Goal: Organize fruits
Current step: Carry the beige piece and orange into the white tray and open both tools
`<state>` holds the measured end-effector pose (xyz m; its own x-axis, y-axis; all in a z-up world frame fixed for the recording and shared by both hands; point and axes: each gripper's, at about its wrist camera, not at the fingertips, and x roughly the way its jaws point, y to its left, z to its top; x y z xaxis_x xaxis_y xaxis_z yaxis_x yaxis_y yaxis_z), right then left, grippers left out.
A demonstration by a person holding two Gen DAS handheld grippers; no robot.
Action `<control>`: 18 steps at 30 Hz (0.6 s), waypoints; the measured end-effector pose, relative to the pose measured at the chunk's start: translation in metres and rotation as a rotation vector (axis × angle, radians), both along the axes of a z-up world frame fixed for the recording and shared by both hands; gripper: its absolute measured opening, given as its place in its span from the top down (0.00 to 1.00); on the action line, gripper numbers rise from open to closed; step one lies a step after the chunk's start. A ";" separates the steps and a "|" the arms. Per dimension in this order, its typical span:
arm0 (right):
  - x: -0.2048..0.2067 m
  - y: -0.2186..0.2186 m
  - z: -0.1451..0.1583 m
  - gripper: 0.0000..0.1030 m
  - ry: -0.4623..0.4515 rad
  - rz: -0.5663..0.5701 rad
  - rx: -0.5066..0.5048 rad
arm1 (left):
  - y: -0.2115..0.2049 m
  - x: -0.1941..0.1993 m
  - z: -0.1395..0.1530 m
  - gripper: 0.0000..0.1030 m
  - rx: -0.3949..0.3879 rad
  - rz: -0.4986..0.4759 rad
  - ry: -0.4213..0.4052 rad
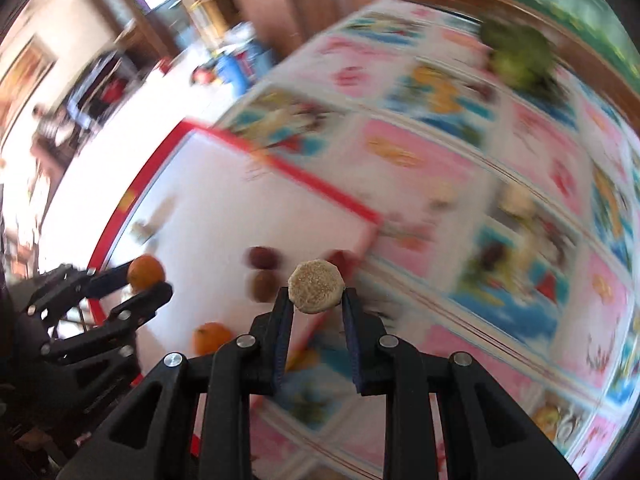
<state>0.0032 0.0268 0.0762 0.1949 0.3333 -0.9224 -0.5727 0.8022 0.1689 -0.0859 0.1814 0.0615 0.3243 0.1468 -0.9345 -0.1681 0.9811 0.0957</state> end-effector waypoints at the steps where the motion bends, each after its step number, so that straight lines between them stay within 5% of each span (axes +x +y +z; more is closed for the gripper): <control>1: -0.006 0.009 -0.001 0.77 -0.008 0.035 -0.013 | 0.005 -0.005 -0.002 0.68 0.011 0.010 0.005; 7: -0.040 0.060 -0.020 0.77 0.005 0.229 -0.104 | 0.024 -0.017 -0.010 0.68 0.009 0.035 0.022; 18: -0.037 0.070 -0.037 0.81 0.056 0.221 -0.116 | 0.020 -0.011 -0.023 0.68 0.060 -0.024 0.086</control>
<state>-0.0340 0.0973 0.0397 0.0768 0.2535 -0.9643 -0.7287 0.6744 0.1192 -0.0970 0.2010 0.0381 0.2471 0.1966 -0.9488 -0.1332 0.9768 0.1677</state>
